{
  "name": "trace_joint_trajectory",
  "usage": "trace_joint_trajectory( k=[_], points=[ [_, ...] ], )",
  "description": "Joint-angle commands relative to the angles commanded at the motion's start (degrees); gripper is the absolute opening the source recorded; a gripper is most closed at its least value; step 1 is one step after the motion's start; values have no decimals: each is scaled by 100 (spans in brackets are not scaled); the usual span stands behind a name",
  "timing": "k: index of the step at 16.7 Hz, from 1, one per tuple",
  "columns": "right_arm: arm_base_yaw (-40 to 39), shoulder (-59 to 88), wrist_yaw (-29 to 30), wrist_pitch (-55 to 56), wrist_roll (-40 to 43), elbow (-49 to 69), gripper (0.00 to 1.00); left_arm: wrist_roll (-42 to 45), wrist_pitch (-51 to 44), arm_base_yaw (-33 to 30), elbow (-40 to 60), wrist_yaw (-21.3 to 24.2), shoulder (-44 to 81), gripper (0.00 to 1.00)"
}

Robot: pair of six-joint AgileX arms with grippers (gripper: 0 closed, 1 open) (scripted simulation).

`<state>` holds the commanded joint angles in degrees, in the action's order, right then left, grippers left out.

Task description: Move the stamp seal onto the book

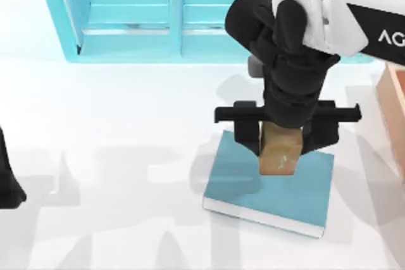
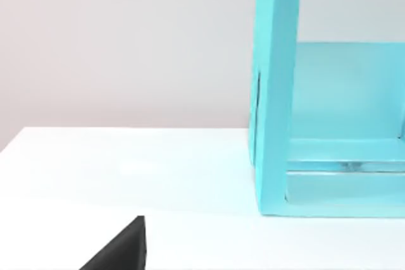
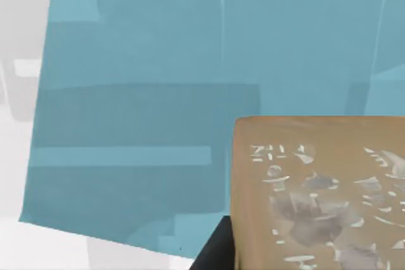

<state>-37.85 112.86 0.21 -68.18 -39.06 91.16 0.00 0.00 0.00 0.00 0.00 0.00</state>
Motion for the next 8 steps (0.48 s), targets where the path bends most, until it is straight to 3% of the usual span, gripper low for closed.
trace_joint_trajectory(
  k=[1, 8],
  points=[
    [0, 0, 0, 0, 0, 0, 0, 0, 0, 0, 0, 0, 0, 100],
    [0, 0, 0, 0, 0, 0, 53, 0, 0, 0, 0, 0, 0, 100]
  ],
)
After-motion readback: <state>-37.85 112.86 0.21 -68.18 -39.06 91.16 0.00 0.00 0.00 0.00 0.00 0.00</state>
